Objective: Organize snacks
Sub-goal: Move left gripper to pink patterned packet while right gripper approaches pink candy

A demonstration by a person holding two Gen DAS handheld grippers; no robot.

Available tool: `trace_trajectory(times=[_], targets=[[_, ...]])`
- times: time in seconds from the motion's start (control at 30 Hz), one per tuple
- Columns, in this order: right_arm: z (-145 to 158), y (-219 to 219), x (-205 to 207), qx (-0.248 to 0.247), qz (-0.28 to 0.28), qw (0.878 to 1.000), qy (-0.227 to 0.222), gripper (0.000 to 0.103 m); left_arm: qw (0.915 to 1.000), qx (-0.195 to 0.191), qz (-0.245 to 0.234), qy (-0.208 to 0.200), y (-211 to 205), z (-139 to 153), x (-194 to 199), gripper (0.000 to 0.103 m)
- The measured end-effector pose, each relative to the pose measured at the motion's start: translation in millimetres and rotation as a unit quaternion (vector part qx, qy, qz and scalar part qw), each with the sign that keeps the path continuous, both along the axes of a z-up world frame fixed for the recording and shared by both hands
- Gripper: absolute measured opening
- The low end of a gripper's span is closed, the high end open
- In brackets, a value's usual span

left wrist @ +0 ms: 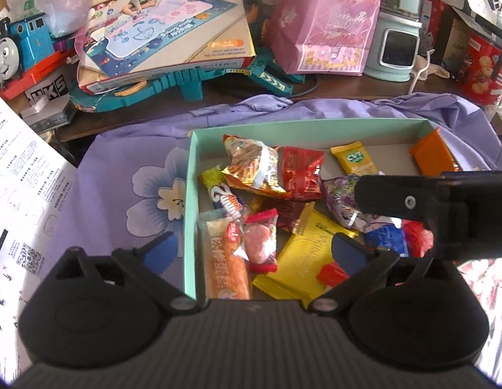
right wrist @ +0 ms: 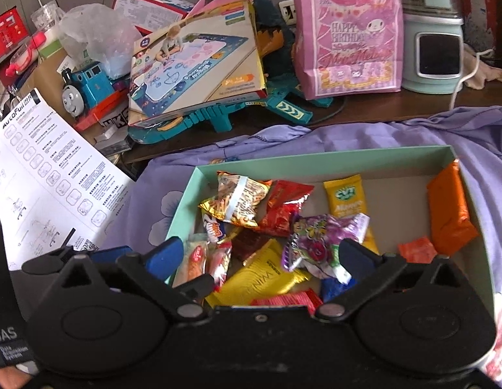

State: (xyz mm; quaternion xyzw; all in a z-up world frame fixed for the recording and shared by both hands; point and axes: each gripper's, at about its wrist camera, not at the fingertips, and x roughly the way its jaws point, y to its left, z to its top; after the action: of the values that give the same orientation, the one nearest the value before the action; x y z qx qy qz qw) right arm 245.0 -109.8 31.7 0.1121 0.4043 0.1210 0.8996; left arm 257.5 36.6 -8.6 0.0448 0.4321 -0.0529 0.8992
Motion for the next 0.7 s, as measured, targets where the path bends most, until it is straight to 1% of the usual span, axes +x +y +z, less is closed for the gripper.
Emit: trace_trajectory(times=[0.2,0.37,0.5,0.7], targets=[[16,-12,-31,-0.001,-0.006,1.0,-0.014,0.103,0.9999,-0.002,-0.01,-0.007,-10,12,-29,0.103],[22,-21,-56,0.0,-0.012,1.0,-0.019,0.103,0.9998,-0.003,-0.016,-0.008,-15,16,-56,0.103],[19,-29,-75,0.0,-0.017,1.0,-0.015,0.103,0.9998,-0.006,-0.021,-0.004,-19,16,-73,0.103],[6,-50,-106,0.003,-0.035,0.999,-0.004,0.103,0.9996,-0.005,-0.025,0.01,-27,7,-93,0.103]])
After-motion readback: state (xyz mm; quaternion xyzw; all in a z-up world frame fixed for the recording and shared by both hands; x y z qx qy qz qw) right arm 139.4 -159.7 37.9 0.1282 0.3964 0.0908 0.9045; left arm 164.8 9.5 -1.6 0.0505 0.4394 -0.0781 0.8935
